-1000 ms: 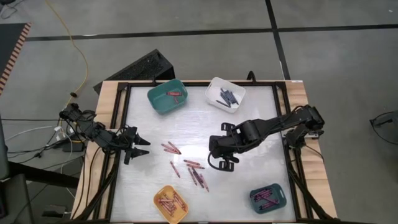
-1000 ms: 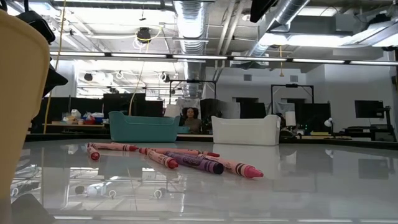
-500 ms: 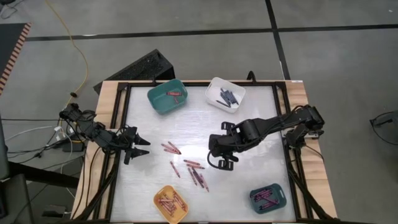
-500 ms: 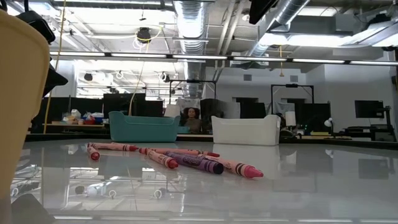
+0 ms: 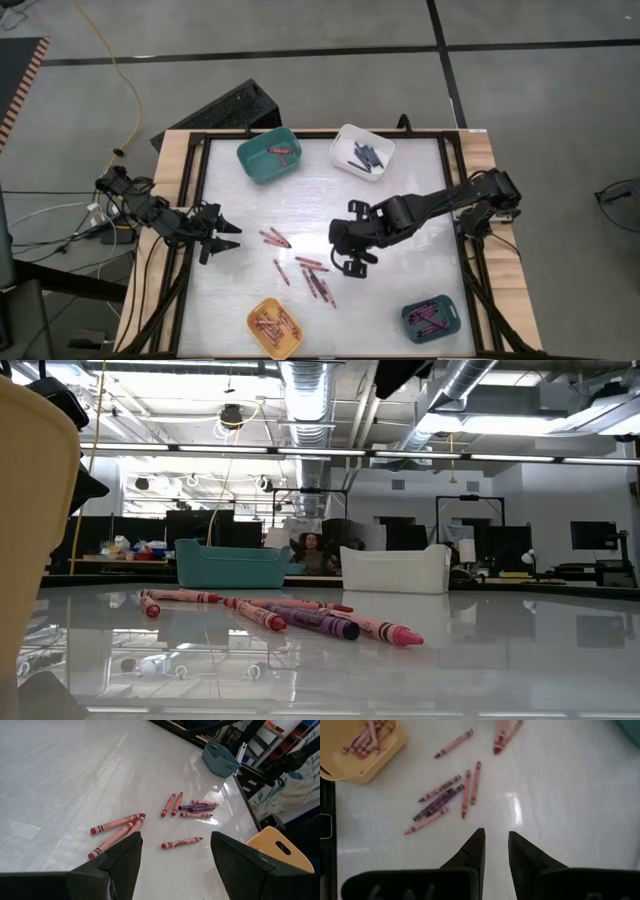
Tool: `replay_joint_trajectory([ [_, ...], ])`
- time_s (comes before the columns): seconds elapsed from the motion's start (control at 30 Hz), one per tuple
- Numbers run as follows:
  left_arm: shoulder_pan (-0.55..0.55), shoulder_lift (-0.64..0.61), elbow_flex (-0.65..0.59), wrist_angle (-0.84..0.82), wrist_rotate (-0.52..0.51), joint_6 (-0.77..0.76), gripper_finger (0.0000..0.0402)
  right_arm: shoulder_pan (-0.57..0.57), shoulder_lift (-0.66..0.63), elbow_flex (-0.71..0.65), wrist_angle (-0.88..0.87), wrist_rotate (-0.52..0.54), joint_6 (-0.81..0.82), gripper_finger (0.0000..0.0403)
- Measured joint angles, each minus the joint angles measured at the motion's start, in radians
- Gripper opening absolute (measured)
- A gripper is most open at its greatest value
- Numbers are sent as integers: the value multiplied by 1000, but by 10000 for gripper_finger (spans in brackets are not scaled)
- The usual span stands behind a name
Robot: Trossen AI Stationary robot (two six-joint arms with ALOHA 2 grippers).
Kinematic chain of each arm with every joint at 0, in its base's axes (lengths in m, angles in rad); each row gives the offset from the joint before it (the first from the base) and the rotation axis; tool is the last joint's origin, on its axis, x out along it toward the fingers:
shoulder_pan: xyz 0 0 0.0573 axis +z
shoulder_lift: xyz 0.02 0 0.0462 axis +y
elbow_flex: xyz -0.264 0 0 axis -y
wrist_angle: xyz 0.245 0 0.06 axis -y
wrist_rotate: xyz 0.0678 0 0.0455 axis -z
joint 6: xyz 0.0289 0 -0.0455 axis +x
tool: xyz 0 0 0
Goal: Sort crayons
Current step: Put the red crayon into the top green bin
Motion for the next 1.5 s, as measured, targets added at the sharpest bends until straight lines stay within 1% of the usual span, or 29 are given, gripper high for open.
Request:
replay_joint_trajectory([
  [0.03,0,0,0,0,0,0,228,5,1,-11,27,1,-11,82],
  [0.1,0,0,0,0,0,0,228,19,-1,-58,133,12,-47,82],
  [0.17,0,0,0,0,0,0,228,43,-2,-120,237,47,-102,82],
  [0.3,0,0,0,0,0,0,228,81,0,-256,434,210,-161,82],
  [0.37,0,0,0,0,0,0,228,85,-1,-340,558,261,-168,82],
  [0.43,0,0,0,0,0,0,228,76,1,-425,693,272,-183,82],
  [0.6,0,0,0,0,0,0,228,38,0,-609,1085,261,-200,82],
  [0.7,0,0,0,0,0,0,228,18,0,-678,1221,232,-201,82],
  [0.87,0,0,0,0,0,0,228,-8,0,-713,1241,170,-190,82],
  [0.93,0,0,0,0,0,0,228,-12,0,-724,1239,167,-172,82],
  [1.07,0,0,0,0,0,0,228,-11,13,-736,1261,191,-155,82],
  [1.23,0,0,0,0,0,0,228,-6,111,-727,1424,212,-193,82],
  [1.33,0,0,0,1,-1,0,228,-2,168,-700,1419,242,-217,82],
  [1.5,0,0,-1,1,1,0,228,-3,191,-676,1432,259,-219,82],
])
